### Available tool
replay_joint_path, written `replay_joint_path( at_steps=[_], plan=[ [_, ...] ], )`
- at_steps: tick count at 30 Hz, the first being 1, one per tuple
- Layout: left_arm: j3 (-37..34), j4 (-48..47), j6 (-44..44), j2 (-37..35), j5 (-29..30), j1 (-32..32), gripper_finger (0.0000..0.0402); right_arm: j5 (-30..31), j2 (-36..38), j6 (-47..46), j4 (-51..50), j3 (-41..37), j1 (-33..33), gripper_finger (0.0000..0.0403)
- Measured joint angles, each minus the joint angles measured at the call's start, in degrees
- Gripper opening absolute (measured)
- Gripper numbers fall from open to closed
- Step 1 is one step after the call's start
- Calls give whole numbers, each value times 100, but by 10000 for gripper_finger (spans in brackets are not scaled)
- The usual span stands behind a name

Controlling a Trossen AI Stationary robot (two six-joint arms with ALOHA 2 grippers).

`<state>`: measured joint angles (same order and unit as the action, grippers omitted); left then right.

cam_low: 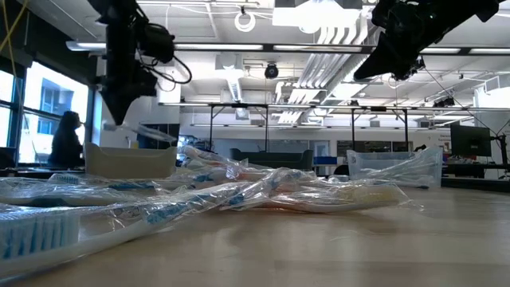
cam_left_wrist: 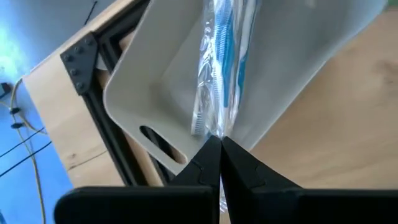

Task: Pick & Place Toothbrushes
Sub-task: Put the blue toothbrush into the gray bin

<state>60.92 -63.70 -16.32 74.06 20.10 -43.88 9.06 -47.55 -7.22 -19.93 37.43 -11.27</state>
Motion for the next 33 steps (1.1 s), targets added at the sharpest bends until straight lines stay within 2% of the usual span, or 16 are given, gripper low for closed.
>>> replay_joint_path(
  at_steps=[7,12,15,26,29,33],
  plan=[
    [-686,551,106,0,171,-2,0,0,0,0,1,0,0,5],
    [-1029,1083,109,2,569,0,0,0,-1,0,1,0,0,5],
    [-1153,1297,182,2,731,0,0,0,-1,-3,1,0,0,5],
    [-1243,1428,258,2,743,-2,1,0,0,-20,1,0,2,5],
    [-1243,1427,258,2,743,-2,13,0,0,-20,1,0,1,5],
    [-1243,1432,257,2,743,-1,50,0,0,-22,1,0,0,5]
  ],
)
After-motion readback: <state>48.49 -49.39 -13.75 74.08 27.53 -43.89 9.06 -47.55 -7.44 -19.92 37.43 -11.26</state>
